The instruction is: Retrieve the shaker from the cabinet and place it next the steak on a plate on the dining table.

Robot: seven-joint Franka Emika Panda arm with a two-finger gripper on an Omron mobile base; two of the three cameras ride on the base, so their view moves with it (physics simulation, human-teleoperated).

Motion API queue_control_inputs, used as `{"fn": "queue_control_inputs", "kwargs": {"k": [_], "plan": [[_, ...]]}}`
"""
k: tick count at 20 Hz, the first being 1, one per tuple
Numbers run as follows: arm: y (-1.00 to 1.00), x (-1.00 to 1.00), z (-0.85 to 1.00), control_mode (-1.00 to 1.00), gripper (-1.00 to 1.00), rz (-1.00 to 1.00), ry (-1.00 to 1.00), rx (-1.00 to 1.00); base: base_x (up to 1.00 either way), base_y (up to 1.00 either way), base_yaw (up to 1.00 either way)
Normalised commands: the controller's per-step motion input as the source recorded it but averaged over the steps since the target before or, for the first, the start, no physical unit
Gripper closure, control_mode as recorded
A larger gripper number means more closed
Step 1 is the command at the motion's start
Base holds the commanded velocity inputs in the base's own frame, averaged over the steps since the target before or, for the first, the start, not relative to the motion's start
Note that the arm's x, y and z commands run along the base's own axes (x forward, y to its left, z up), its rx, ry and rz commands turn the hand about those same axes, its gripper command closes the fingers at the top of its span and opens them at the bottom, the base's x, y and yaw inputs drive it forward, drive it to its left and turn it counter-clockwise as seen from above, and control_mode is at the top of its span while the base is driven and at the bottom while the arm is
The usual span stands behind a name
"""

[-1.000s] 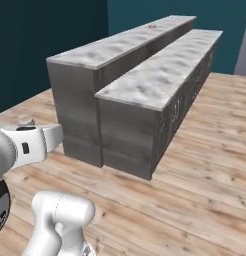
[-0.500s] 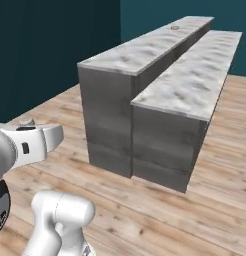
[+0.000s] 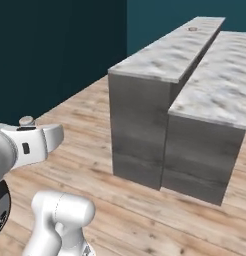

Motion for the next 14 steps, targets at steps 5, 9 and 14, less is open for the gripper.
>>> {"fn": "queue_control_inputs", "kwargs": {"k": [5,9,14], "plan": [[0.0,0.0,0.0,1.0,1.0,0.0,0.0,0.0,0.69,1.0,-0.21],[0.0,0.0,0.0,1.0,1.0,0.0,0.0,0.0,0.7,1.0,-0.23],[0.0,0.0,0.0,1.0,1.0,0.0,0.0,0.0,0.75,1.0,-0.29]]}}
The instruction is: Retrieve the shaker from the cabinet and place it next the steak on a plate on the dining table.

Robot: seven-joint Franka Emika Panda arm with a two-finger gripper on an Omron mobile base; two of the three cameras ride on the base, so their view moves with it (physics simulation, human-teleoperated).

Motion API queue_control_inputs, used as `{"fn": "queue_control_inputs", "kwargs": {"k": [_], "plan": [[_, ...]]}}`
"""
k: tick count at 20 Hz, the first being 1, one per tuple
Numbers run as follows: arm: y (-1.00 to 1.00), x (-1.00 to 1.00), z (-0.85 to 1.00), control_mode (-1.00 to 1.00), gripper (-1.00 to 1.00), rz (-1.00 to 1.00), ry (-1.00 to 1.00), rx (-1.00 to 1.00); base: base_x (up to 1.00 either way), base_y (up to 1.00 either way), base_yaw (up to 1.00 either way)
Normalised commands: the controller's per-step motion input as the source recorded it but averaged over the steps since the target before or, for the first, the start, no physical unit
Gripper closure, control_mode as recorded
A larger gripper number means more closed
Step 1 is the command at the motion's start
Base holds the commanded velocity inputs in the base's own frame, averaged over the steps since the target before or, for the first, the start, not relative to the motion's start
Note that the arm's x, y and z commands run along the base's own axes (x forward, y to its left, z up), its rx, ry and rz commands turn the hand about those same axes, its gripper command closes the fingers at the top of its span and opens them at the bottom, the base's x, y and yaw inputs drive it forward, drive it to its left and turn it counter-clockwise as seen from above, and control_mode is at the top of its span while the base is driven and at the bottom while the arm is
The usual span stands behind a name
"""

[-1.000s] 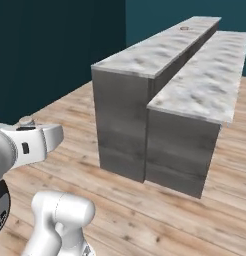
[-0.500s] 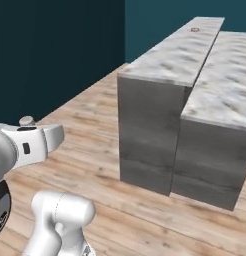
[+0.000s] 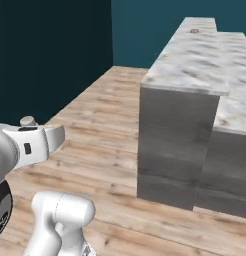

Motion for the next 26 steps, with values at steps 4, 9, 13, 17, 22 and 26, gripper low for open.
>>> {"fn": "queue_control_inputs", "kwargs": {"k": [4,9,13,17,22,26], "plan": [[0.0,0.0,0.0,1.0,1.0,0.0,0.0,0.0,0.8,1.0,-0.38],[0.0,0.0,0.0,1.0,1.0,0.0,0.0,0.0,0.84,1.0,-0.42],[0.0,0.0,0.0,1.0,1.0,0.0,0.0,0.0,0.92,1.0,-0.42],[0.0,0.0,0.0,1.0,1.0,0.0,0.0,0.0,0.91,1.0,-0.42],[0.0,0.0,0.0,1.0,1.0,0.0,0.0,0.0,0.88,1.0,-0.39],[0.0,0.0,0.0,1.0,1.0,0.0,0.0,0.0,0.87,1.0,-0.39]]}}
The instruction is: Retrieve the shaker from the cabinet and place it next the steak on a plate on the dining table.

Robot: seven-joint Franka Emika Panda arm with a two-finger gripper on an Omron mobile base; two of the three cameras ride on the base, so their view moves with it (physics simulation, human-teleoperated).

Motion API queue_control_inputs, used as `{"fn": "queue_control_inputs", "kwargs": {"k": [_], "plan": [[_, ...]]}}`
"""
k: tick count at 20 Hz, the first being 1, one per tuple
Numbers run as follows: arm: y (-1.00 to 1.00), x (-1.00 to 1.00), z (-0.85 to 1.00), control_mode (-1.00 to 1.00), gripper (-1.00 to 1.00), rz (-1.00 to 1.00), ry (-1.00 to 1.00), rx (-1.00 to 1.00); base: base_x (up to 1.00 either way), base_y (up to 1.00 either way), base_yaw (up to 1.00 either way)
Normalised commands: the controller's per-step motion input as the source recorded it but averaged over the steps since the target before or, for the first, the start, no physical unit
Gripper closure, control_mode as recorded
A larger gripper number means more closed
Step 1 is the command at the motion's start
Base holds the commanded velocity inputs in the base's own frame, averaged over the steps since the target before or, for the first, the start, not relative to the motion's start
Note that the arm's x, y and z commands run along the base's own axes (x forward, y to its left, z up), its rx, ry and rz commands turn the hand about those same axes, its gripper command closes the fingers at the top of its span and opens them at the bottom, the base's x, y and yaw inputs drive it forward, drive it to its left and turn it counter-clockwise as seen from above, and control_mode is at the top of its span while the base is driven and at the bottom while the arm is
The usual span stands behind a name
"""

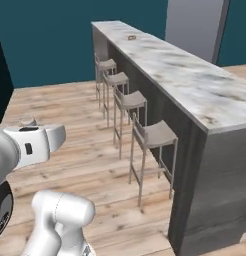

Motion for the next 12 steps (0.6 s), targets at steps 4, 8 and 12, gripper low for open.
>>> {"fn": "queue_control_inputs", "kwargs": {"k": [4,8,12], "plan": [[0.0,0.0,0.0,1.0,1.0,0.0,0.0,0.0,0.85,1.0,-0.38],[0.0,0.0,0.0,1.0,1.0,0.0,0.0,0.0,0.83,1.0,-0.36],[0.0,0.0,0.0,1.0,1.0,0.0,0.0,0.0,0.79,1.0,-0.32]]}}
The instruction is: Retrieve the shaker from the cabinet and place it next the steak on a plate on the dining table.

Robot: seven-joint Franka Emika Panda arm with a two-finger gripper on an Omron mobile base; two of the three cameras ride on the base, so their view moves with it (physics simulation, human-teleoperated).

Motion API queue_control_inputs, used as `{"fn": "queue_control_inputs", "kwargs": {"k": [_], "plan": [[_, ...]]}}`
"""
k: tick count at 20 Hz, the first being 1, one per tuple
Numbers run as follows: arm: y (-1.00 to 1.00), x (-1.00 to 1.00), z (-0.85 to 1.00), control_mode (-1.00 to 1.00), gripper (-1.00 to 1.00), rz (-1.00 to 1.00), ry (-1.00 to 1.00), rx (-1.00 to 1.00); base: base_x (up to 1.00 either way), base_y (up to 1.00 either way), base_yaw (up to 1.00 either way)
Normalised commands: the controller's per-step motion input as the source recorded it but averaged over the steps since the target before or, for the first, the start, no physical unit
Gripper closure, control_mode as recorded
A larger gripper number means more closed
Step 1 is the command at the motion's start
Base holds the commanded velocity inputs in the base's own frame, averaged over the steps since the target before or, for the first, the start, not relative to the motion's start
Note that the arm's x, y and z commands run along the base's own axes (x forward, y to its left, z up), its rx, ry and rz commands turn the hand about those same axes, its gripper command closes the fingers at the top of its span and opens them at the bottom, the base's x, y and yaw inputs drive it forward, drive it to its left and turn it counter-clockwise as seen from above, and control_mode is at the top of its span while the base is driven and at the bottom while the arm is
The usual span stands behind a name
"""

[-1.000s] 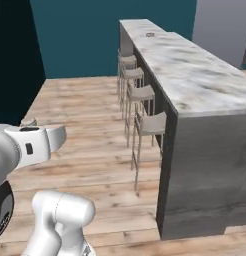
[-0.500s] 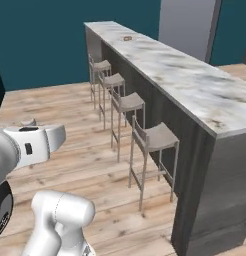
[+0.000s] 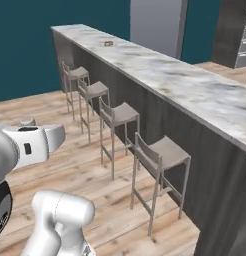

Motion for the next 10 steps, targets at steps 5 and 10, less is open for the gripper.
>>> {"fn": "queue_control_inputs", "kwargs": {"k": [5,10], "plan": [[0.0,0.0,0.0,1.0,1.0,0.0,0.0,0.0,0.74,1.0,-0.26],[0.0,0.0,0.0,1.0,1.0,0.0,0.0,0.0,0.72,1.0,-0.24]]}}
